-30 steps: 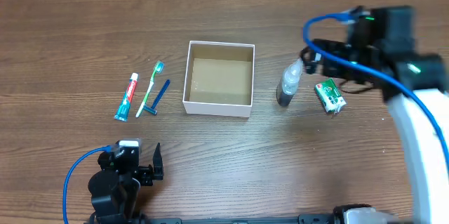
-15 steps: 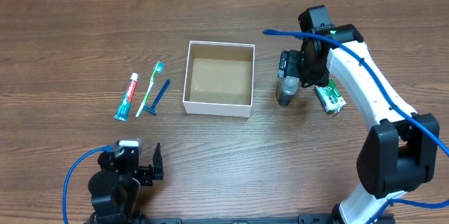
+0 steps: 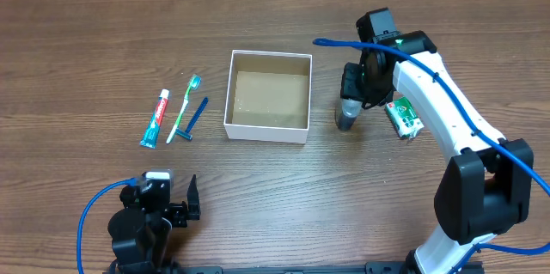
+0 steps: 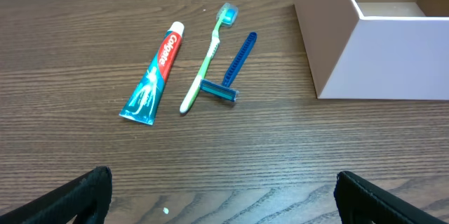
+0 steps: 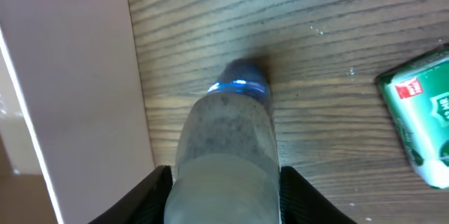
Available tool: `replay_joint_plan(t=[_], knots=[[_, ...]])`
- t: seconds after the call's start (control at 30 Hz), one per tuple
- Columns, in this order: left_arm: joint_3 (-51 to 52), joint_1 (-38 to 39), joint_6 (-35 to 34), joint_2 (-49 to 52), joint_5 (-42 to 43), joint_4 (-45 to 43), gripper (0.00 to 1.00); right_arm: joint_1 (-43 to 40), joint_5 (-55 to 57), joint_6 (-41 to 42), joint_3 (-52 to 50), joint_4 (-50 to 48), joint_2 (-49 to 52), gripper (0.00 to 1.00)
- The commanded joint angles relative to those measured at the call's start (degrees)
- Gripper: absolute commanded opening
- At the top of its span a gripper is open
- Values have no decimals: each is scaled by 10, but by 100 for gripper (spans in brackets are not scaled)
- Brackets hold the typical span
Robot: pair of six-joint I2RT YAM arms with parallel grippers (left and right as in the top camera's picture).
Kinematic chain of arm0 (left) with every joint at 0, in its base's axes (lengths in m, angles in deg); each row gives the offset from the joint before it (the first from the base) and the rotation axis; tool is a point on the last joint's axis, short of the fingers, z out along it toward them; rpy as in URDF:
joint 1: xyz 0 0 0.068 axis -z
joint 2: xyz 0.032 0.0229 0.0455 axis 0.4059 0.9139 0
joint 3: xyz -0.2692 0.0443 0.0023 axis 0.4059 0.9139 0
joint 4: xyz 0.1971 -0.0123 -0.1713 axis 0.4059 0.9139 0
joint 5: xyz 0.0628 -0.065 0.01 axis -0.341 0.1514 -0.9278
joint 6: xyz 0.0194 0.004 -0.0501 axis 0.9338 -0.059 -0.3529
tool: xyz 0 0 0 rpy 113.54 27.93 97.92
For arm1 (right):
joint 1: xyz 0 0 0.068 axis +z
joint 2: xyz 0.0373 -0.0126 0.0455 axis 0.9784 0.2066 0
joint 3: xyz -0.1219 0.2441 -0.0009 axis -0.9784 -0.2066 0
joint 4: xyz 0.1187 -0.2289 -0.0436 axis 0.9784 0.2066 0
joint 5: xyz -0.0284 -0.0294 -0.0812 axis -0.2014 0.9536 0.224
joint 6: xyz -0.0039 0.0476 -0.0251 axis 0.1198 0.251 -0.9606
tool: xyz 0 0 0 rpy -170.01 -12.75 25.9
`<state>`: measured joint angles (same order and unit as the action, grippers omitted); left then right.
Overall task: Pack container
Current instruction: 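Reach the right gripper to the soap pump bottle and grasp it, then carry the pump bottle into the box and release it with the right gripper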
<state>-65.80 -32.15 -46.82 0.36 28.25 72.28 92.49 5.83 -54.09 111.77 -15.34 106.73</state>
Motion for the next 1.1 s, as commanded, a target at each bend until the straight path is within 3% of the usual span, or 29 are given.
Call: replay_joint_plan(t=[0.0,0.23,0.6,1.07], knots=[[6,4,-12,-7,8,-2,100,5,46,3,41,28,-42,39],[6,4,-12,-7,8,-2,100,24,49,-2,102,73,-149,34],[6,4,-12,-7,8,-2,100,130,29,-3,103,-46,-168,32],[6,4,-12,-7,8,-2,100,137,39,31,102,-130,19,32]])
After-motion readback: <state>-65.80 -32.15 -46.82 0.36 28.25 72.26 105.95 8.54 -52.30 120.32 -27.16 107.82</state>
